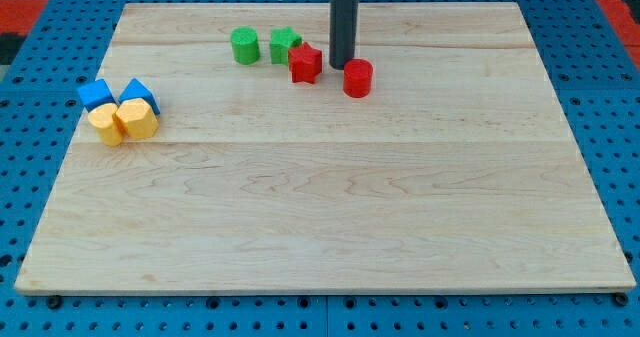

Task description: Place the red blocks diagonally towards the bottom right side of the green star

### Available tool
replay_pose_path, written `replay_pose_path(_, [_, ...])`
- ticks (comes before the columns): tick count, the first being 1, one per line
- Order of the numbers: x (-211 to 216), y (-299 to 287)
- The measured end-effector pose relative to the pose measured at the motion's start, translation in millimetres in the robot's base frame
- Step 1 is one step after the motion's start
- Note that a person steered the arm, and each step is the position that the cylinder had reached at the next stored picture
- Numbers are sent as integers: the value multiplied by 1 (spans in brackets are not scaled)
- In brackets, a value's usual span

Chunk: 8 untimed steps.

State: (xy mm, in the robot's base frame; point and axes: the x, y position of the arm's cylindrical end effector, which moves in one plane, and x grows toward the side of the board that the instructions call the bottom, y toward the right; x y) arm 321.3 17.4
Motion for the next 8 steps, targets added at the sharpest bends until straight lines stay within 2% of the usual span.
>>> replay_pose_path(5, [-20,5])
replay_pose_path(7, [-21,92])
replay_pose_path(8, [18,147])
